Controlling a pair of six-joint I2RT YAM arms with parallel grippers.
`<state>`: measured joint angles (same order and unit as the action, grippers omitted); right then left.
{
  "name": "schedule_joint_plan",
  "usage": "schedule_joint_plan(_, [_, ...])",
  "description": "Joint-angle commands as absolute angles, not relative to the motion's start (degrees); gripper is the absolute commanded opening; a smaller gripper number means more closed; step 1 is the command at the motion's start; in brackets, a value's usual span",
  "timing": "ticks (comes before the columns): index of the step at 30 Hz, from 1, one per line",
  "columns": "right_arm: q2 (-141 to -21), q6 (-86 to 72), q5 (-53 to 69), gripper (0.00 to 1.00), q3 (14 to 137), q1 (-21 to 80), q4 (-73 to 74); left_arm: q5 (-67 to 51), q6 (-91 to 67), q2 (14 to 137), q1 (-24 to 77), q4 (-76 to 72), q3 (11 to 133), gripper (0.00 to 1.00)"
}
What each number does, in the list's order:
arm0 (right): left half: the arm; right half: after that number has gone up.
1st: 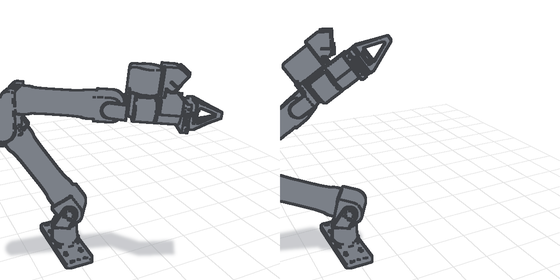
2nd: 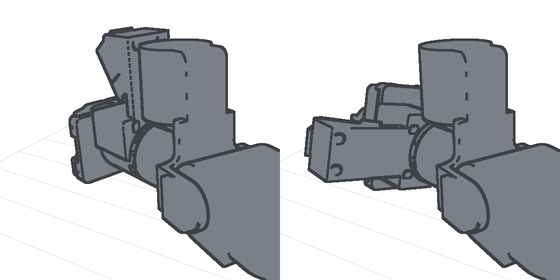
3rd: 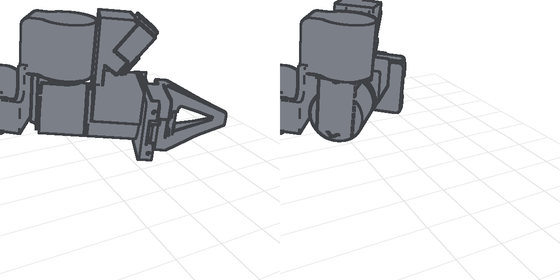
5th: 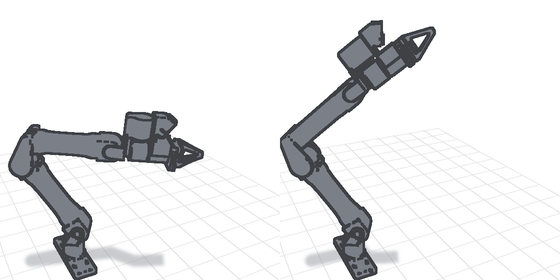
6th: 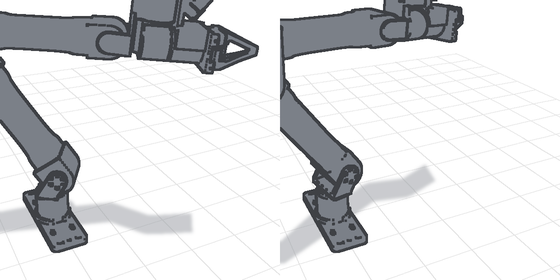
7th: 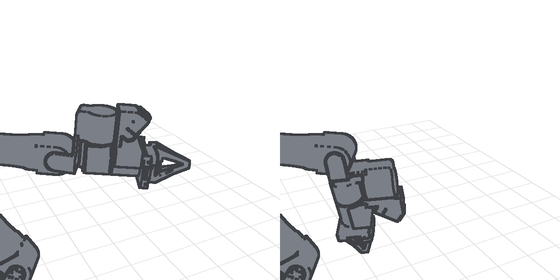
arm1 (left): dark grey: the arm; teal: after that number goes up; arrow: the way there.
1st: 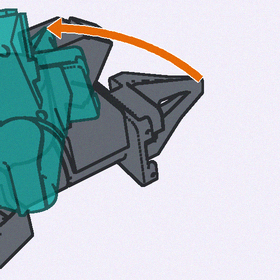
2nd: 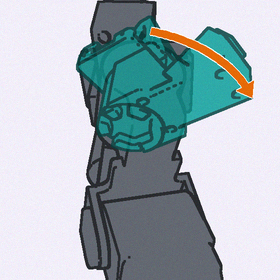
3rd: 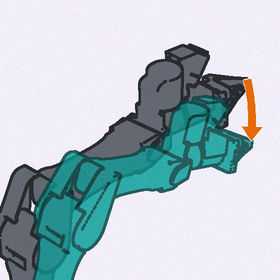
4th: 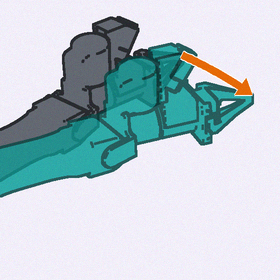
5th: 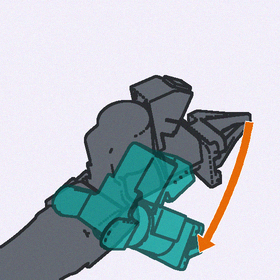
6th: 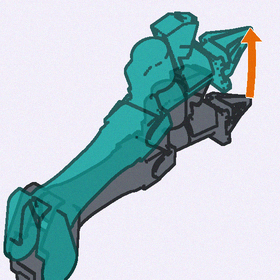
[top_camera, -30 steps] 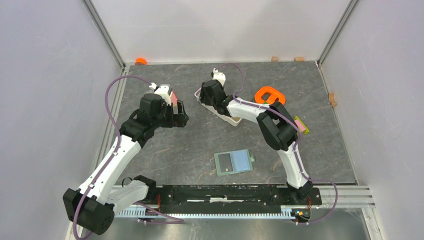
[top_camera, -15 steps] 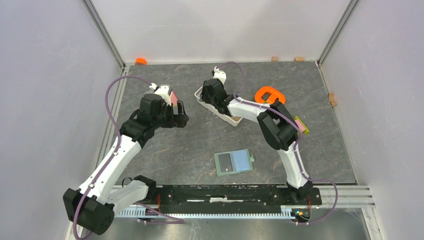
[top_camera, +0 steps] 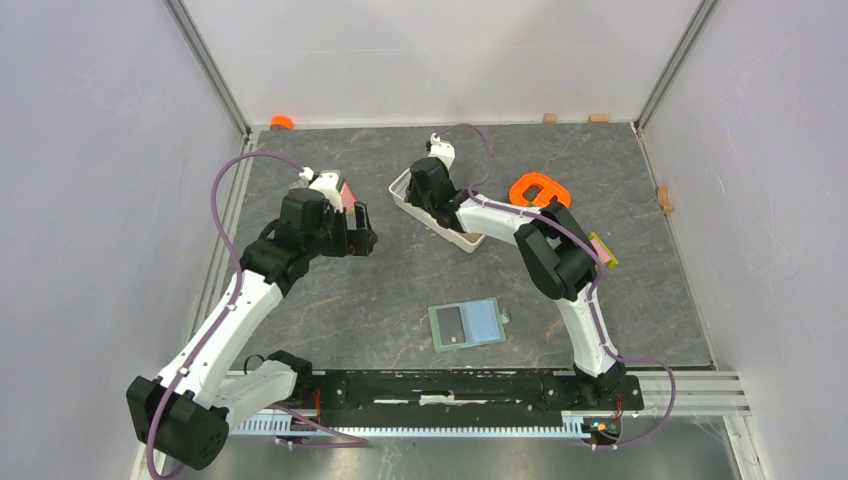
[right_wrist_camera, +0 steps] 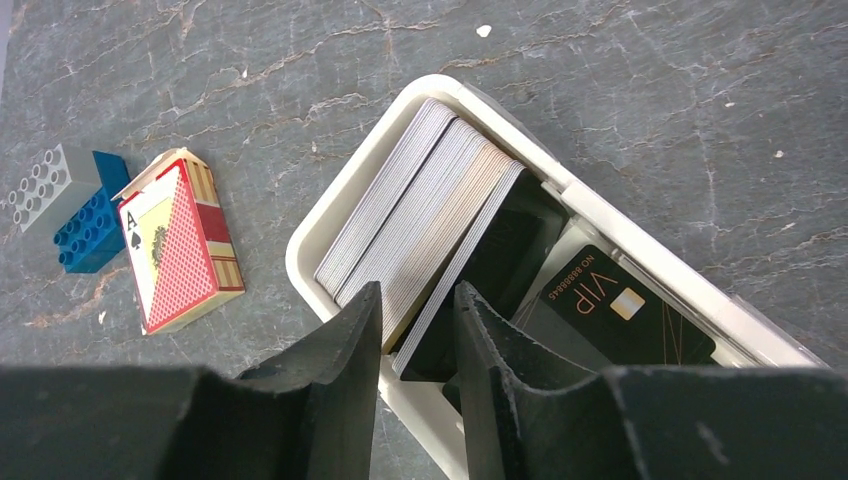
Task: Put the credit cards into the card holder
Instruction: Move the storage box to the center of the board.
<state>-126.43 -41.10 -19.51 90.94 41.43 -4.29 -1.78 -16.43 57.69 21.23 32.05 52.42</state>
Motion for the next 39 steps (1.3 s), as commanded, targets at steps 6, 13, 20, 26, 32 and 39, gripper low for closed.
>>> schedule_joint_plan(6, [-122.04, -42.09, -18.83, 0.31, 89.90, 41.57, -9.27, -1.32, -13.61, 56.70, 21.03, 30.85, 52.30, 1.00])
schedule_joint_plan(13, [-122.41, -42.45, -18.34, 0.23, 89.82, 41.57, -9.47, -1.28, -13.54, 56.73, 21.08, 30.85, 52.27, 1.00])
schedule_joint_plan(20, [-118.41, -41.79, -24.45, 0.40, 85.52, 41.57, -7.80, -1.37, -13.52, 56.69, 21.05, 30.81, 52.15, 1.00])
schedule_joint_plan(26, [-119.03, -42.18, -25.83, 0.50, 85.07, 41.14, -4.99, -1.49, -13.53, 56.54, 21.06, 30.94, 52.12, 1.00])
schedule_joint_plan(32, [-123.65, -43.67, -22.23, 0.51, 88.76, 40.78, -4.32, -1.39, -13.54, 56.85, 21.08, 30.94, 52.12, 1.00])
schedule_joint_plan(39, [-126.09, -44.62, -20.93, 0.50, 90.41, 40.18, -4.51, -1.40, -13.54, 56.91, 21.08, 30.94, 52.17, 1.00])
